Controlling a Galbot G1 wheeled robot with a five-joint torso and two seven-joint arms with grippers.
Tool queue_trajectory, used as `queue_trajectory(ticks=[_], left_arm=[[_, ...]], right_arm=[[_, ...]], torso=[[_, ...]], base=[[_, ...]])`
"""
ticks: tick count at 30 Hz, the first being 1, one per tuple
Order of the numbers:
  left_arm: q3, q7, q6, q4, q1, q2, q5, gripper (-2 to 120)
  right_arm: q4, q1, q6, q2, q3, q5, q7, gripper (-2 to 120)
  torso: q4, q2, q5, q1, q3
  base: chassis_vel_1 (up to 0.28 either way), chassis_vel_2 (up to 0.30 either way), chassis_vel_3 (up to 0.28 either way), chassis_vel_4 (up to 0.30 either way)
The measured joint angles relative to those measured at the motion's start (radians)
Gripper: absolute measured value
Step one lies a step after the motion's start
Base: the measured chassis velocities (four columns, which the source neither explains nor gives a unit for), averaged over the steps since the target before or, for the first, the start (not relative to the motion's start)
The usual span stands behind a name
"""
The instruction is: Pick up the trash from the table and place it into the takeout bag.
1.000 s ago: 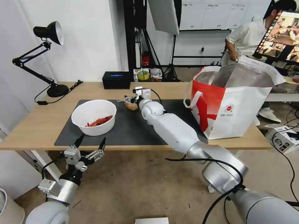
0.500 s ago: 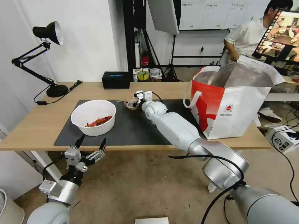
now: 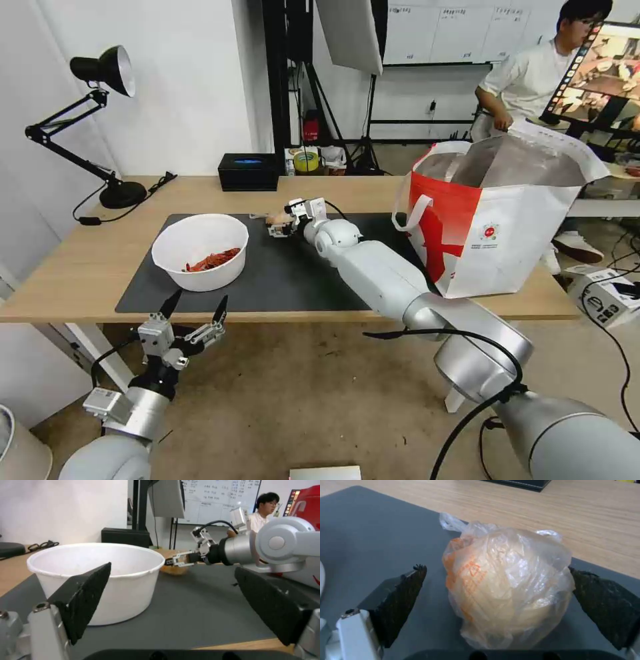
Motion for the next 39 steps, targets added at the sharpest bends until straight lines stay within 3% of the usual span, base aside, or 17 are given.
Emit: queue_trajectory(ticks=[8,39], left_arm=[[-0.003,0.001,-0.002,-0.008,0.001,-0.002,0.0,100],[0.004,0.004,-0.005,-0.016,0.007,-0.015,0.003,100]], right_arm=[[-0.037,0.019,0.025,0.001,-0.025,-0.026,-0.078,100],[-0.098,0.028,0.113,0.002,-0.048,-0.079,-0.113,100]], torso=[[0.0,0.0,0.0,0.0,0.0],[0.0,0.0,0.0,0.0,0.0]], base=[[0.0,0.0,0.0,0.0],[0.0,0.0,0.0,0.0]])
